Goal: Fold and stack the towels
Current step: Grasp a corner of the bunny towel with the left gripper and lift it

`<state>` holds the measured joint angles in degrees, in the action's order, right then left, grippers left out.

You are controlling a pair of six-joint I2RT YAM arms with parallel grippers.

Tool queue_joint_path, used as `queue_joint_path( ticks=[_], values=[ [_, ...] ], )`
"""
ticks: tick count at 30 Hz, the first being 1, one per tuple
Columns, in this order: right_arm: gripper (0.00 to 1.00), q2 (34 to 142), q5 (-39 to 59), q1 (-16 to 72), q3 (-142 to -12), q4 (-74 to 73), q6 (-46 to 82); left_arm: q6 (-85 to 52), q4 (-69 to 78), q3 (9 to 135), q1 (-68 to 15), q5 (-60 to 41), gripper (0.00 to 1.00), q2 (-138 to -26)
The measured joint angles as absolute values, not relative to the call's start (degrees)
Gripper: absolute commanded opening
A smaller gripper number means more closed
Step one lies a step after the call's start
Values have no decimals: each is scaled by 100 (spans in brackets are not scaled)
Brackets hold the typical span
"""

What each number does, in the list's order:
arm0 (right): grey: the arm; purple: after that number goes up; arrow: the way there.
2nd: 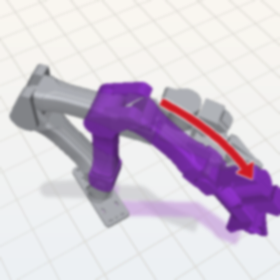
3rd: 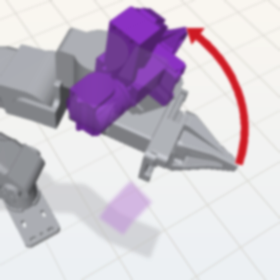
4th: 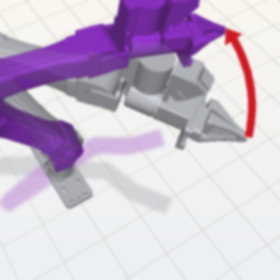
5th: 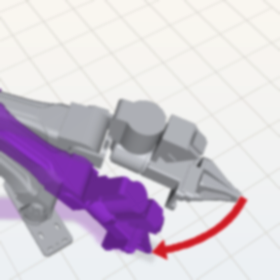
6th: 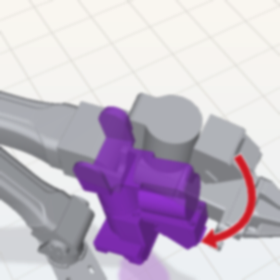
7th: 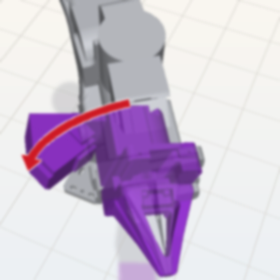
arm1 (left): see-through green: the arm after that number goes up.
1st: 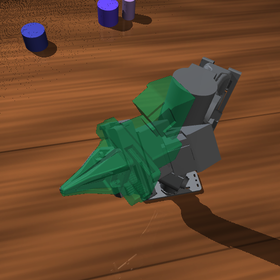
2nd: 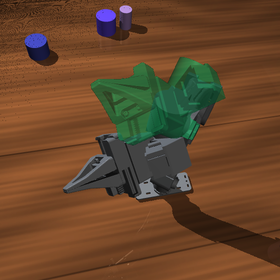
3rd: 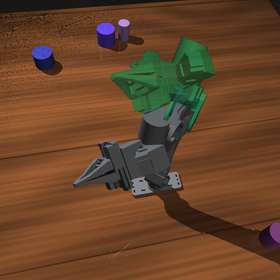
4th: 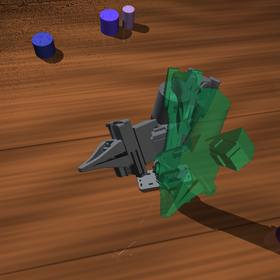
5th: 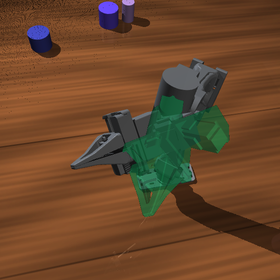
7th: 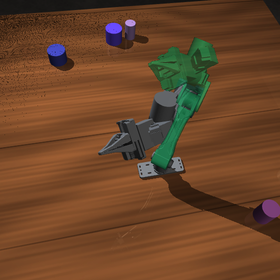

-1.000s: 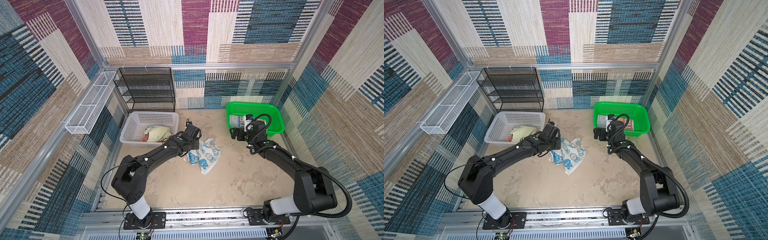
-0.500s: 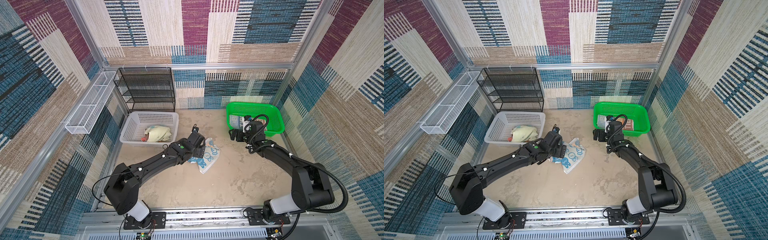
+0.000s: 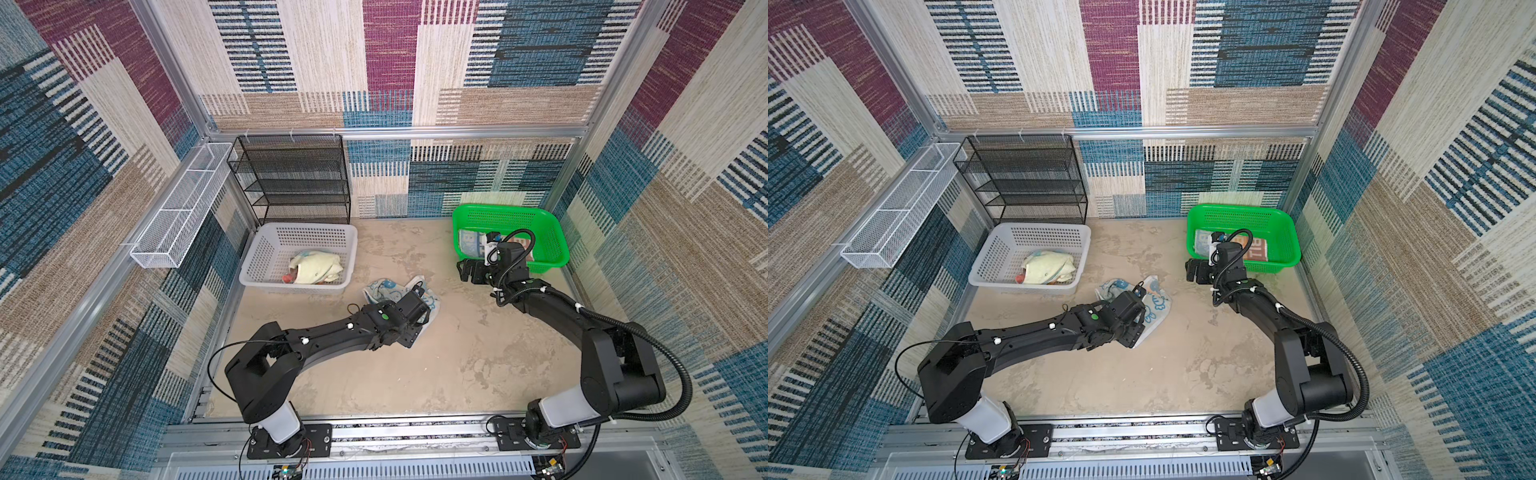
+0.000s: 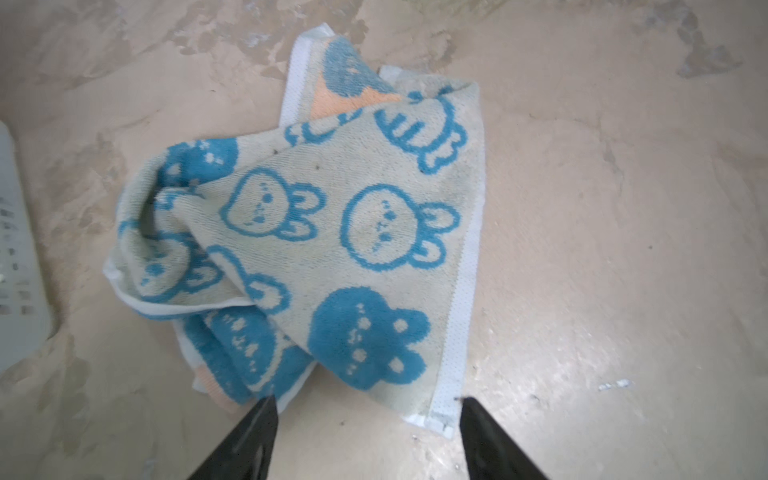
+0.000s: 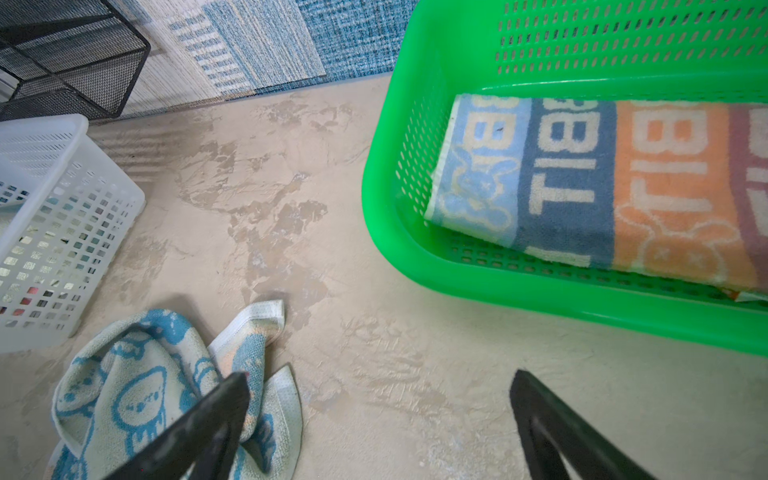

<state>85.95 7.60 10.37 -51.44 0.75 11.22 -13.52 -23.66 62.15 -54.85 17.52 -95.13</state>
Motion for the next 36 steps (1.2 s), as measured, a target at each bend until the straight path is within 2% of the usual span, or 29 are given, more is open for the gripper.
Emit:
queue_joint_path(
  ticks=[13, 19, 22, 25, 36],
  values=[
    [100, 8650, 729, 1037, -5094, 62, 1041, -1310, -2453, 6399, -5717, 1321, 55, -10309],
    [100, 8650, 729, 1037, -5098, 21, 1039, -1240, -2475, 6390, -5723, 1166, 42, -10499],
    [100, 8650, 727, 1037, -5098, 16, 1039, -1229, -2436, 6396, -5712, 1052, 32, -10541],
    [100, 8650, 701, 1037, -5098, -5, 1039, -1227, -2353, 6375, -5701, 888, 1, -10562],
    [100, 8628, 764, 1037, -5024, -104, 998, -1267, -2204, 6274, -5627, 1070, 0, -10475]
  ],
)
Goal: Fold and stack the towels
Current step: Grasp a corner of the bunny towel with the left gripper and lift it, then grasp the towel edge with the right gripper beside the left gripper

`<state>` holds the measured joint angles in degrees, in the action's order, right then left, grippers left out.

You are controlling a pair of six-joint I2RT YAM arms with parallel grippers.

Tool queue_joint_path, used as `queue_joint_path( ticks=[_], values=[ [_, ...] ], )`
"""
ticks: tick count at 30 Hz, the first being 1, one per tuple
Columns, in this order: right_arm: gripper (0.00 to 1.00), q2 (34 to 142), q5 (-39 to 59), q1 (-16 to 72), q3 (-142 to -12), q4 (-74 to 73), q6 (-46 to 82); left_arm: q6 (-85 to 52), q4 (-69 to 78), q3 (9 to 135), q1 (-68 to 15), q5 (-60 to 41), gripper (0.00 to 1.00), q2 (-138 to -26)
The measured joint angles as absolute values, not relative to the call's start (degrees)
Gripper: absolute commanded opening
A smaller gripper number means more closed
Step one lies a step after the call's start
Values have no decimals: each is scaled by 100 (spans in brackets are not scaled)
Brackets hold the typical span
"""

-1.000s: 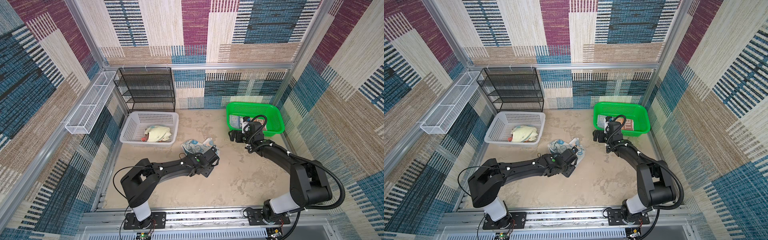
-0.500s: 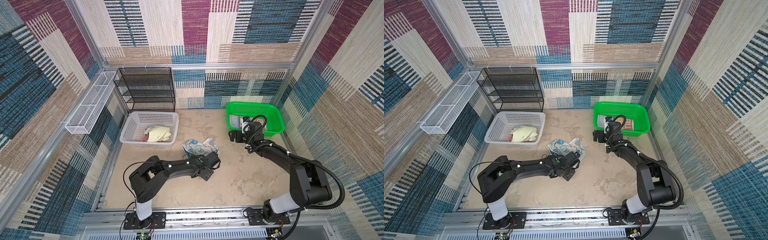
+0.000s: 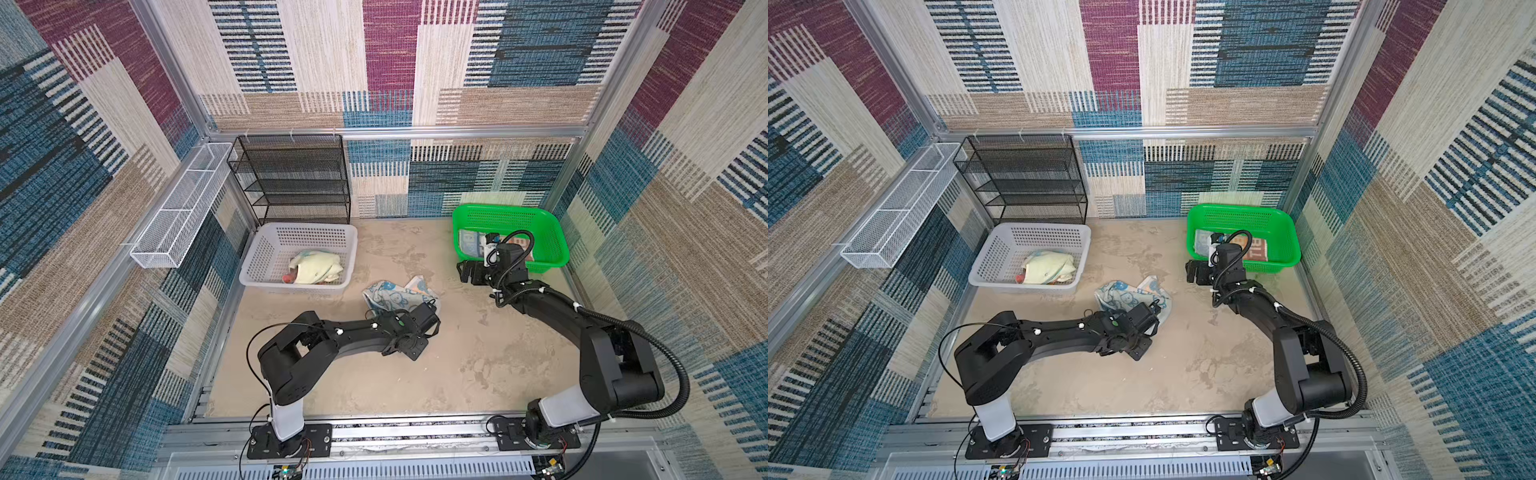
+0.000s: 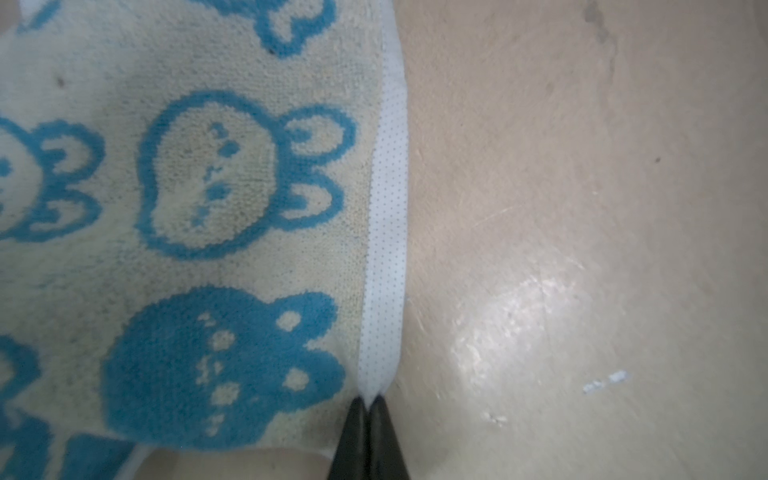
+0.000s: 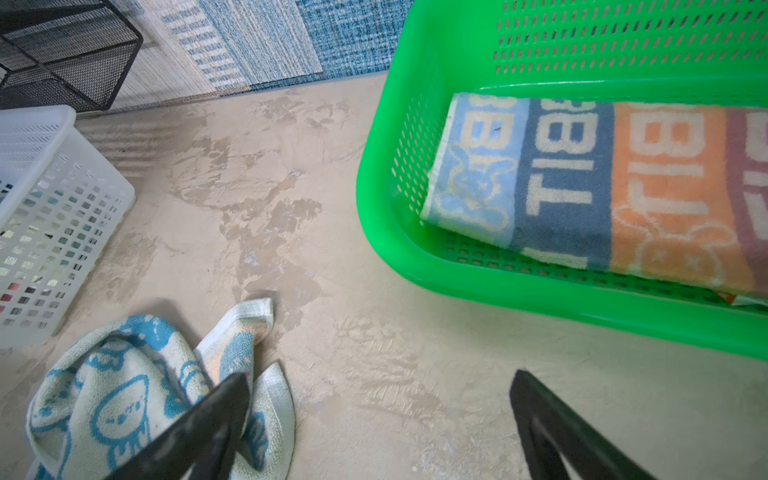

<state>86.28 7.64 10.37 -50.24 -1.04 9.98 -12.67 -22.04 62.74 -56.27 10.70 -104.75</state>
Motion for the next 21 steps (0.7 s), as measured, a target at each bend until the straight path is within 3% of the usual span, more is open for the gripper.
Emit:
queue_joint_path(
  ticks=[12, 21],
  values=[
    [100, 8440, 1343, 1306, -4565, -753, 694, -1382, -3317, 7214, -5441, 2132, 0, -9456],
    [99, 7911, 2180, 1925, -3780, -1653, 316, -1337, -3763, 7940, -5159, 2659, 0, -9332]
  ],
)
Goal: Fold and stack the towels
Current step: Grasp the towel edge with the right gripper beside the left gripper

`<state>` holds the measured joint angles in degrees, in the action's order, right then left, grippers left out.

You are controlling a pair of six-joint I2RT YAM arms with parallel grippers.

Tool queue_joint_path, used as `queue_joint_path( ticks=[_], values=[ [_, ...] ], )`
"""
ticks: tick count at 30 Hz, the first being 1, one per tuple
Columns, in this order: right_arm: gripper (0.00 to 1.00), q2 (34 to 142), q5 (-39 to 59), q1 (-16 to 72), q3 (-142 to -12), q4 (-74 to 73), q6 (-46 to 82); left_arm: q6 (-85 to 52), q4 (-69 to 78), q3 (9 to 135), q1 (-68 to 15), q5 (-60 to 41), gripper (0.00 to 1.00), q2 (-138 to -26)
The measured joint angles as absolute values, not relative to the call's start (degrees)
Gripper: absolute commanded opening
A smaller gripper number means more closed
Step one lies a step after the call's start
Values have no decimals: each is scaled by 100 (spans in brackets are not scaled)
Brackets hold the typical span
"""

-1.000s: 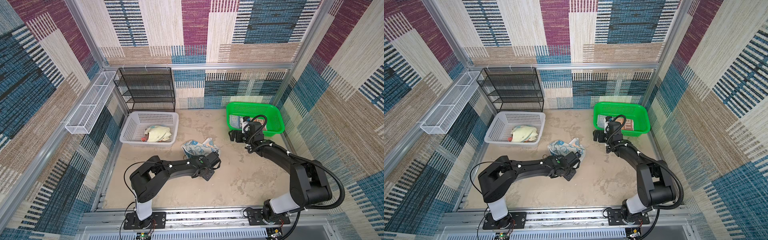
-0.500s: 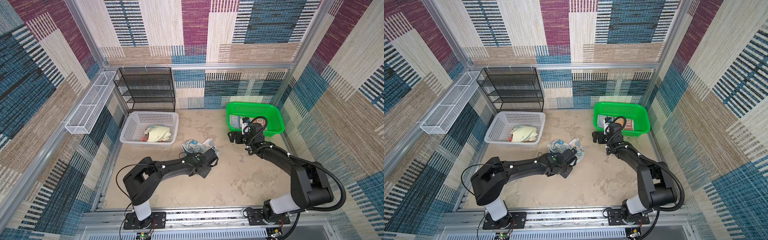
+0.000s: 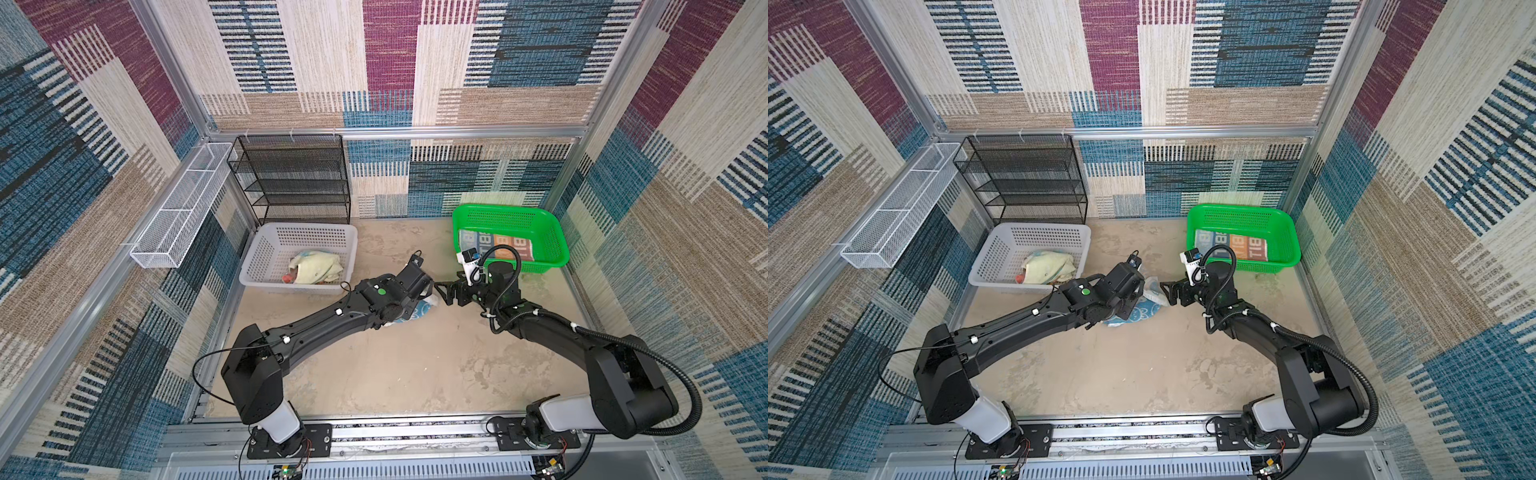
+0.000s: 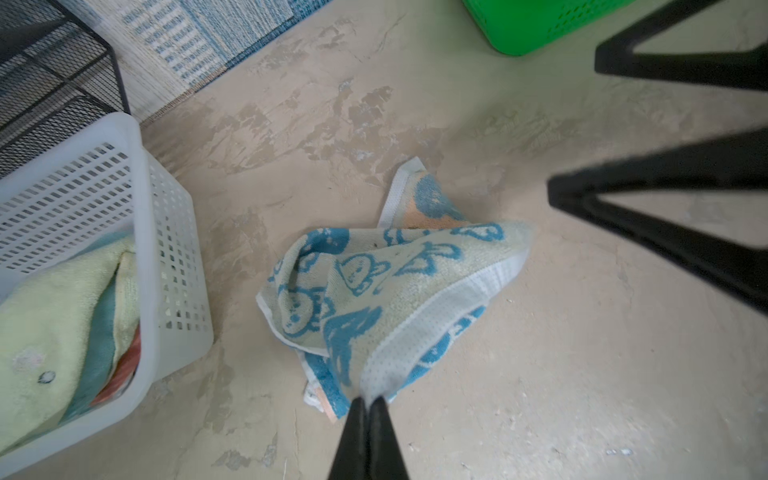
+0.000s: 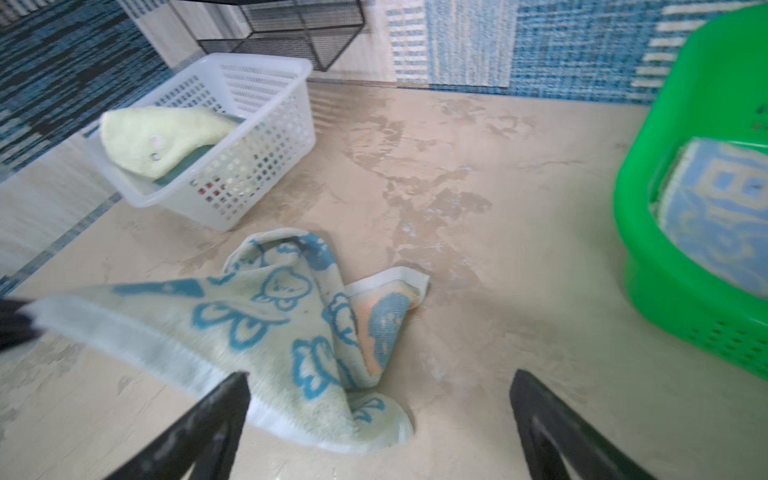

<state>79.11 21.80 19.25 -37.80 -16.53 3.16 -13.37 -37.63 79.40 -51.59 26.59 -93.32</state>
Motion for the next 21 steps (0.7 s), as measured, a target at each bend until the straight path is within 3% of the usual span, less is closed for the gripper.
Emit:
queue_joint_path(
  ticks=[9, 21],
  values=[
    [96, 7846, 2331, 2617, -3583, -2139, 126, -1181, -3964, 8517, -4960, 2689, 0, -9358],
    [90, 8525, 1500, 2849, -3485, -2493, 322, -904, -4272, 9074, -4890, 2705, 0, -9561]
  ],
)
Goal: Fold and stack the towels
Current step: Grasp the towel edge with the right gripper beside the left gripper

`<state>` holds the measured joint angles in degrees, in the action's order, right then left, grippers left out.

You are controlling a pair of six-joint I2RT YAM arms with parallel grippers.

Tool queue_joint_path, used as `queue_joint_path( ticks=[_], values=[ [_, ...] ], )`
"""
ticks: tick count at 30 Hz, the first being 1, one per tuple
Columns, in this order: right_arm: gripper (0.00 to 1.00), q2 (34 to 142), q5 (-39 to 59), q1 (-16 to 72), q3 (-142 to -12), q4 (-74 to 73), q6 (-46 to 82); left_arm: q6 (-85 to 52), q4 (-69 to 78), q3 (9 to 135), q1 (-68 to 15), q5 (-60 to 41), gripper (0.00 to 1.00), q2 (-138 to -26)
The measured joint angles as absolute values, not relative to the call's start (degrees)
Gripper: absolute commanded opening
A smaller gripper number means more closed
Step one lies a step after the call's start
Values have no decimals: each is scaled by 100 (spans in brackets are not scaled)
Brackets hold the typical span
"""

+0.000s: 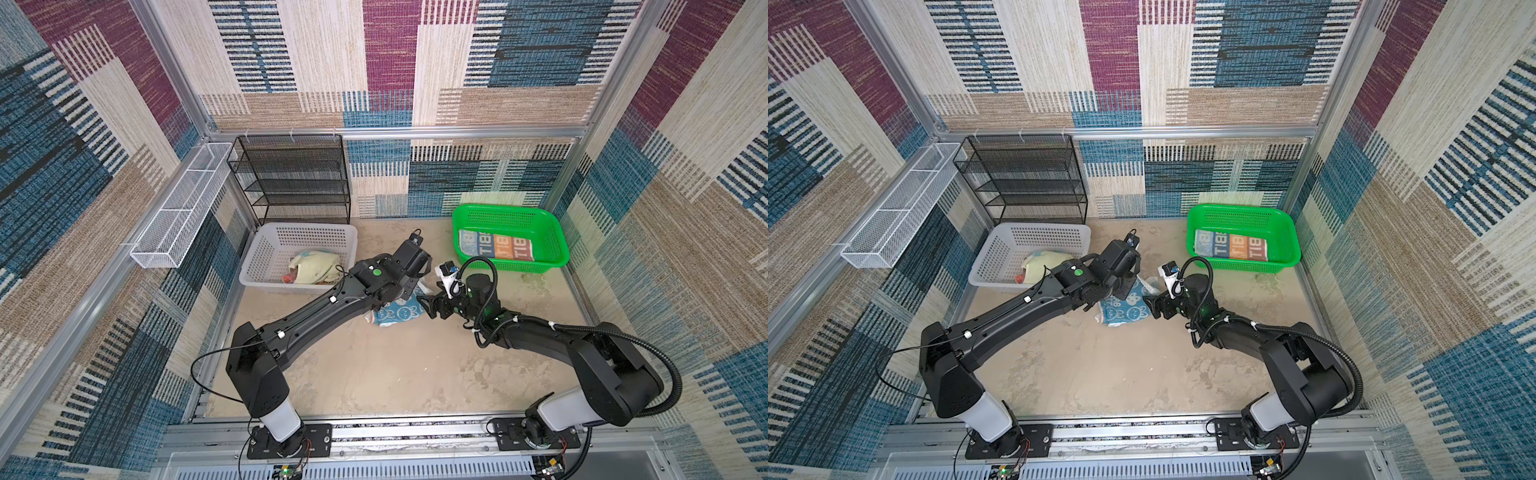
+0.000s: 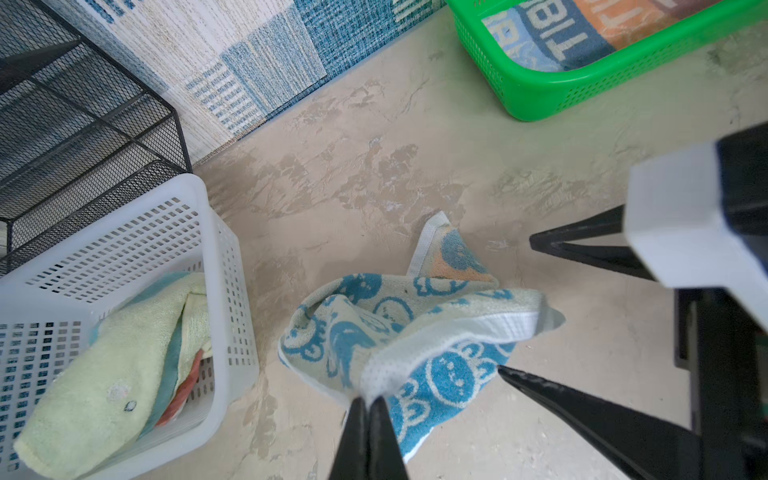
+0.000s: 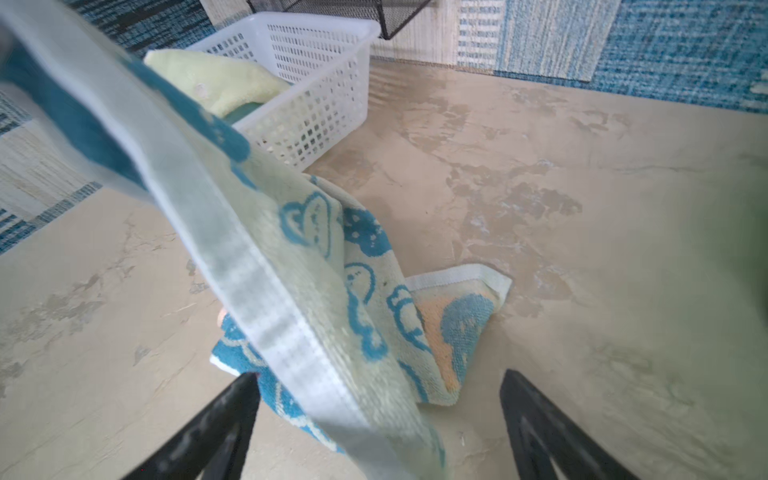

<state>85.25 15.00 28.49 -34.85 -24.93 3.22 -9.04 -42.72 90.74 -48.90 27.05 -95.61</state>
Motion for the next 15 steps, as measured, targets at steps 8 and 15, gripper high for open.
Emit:
queue_joint_path(
  ticks=[8, 15],
  values=[
    [75, 8667, 1260, 2853, -3068, -2687, 362, -770, -4440, 9279, -4770, 2803, 0, -9609],
    [66, 8873, 993, 2853, -3114, -2853, 307, -687, -4440, 9290, -4764, 2808, 0, -9609]
  ],
)
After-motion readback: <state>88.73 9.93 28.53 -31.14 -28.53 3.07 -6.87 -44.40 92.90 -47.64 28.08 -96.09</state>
